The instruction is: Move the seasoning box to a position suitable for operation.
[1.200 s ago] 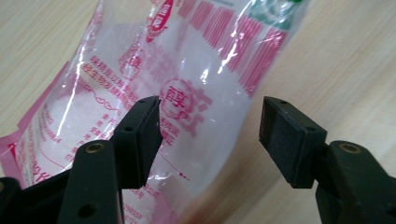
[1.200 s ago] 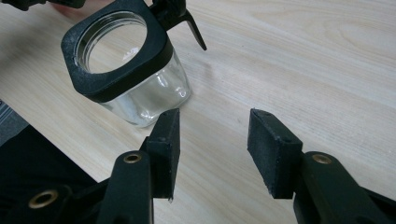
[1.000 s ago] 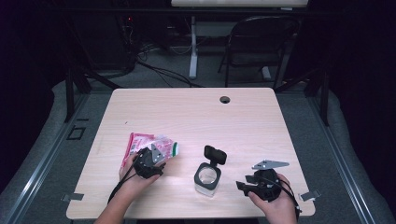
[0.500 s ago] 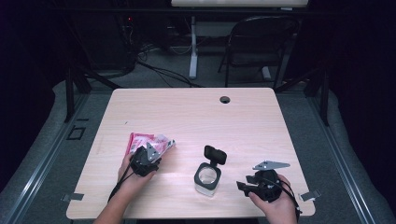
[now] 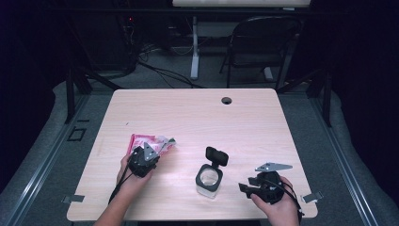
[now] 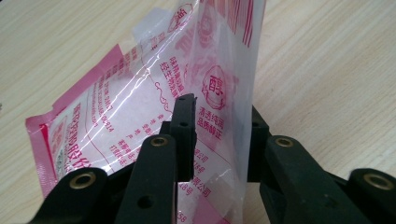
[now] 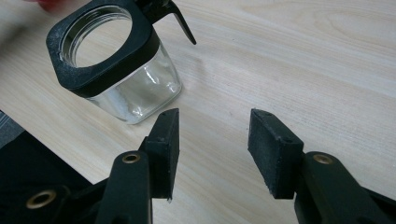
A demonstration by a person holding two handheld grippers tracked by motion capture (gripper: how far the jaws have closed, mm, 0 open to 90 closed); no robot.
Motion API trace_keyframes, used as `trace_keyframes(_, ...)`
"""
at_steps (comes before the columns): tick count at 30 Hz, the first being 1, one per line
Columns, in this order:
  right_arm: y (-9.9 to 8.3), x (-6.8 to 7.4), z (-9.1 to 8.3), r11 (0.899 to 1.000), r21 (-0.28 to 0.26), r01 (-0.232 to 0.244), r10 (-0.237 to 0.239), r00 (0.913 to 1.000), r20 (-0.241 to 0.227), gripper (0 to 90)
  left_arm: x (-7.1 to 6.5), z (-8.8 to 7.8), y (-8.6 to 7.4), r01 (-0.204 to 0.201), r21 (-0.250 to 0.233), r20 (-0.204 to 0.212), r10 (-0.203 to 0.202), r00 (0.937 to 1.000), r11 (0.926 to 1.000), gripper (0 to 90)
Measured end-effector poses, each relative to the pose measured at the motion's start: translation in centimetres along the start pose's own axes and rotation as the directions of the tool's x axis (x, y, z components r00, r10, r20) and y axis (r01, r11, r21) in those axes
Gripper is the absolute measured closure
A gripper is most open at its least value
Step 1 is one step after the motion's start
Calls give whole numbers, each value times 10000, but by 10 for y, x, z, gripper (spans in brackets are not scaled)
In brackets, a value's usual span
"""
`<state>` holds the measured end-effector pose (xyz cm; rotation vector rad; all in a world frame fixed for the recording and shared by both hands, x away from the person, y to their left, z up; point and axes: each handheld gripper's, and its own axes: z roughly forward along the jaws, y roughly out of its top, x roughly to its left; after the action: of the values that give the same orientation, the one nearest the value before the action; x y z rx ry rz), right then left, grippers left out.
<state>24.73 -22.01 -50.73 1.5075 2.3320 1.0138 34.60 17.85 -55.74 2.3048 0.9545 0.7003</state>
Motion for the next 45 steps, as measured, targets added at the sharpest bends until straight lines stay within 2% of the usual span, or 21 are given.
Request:
trace_keyframes(3,0,0,0,10000,3,-6,6,10000,-2,536,-1,-5,2,-40,-217,22,40,10000,9998,759)
trace_keyframes(6,1,0,0,10000,-5,19,-19,10000,-3,536,-3,-8,4,-192,-220,-144,189,9997,9996,795)
trace_keyframes(11,1,0,0,10000,-5,22,-22,10000,-22,536,-2,-10,3,42,-330,-36,-44,10000,9994,895)
trace_keyframes(20,2,0,3,10000,24,75,-75,9999,-94,537,6,-11,0,589,-388,529,-568,9970,9975,900)
trace_keyframes(31,2,0,3,9999,42,91,-91,9999,-59,537,10,-12,1,664,-257,760,-643,9950,9975,900)
trace_keyframes(39,2,-1,3,10000,-1,30,-30,10000,-54,536,13,-14,3,714,166,963,-726,9927,9973,900)
trace_keyframes(42,2,-1,3,10000,9,47,-47,10000,-80,536,16,-17,5,710,217,863,-727,9936,9972,900)
trace_keyframes(45,2,-1,3,10000,19,10,-10,10000,-50,536,22,-23,6,828,168,942,-840,9920,9964,900)
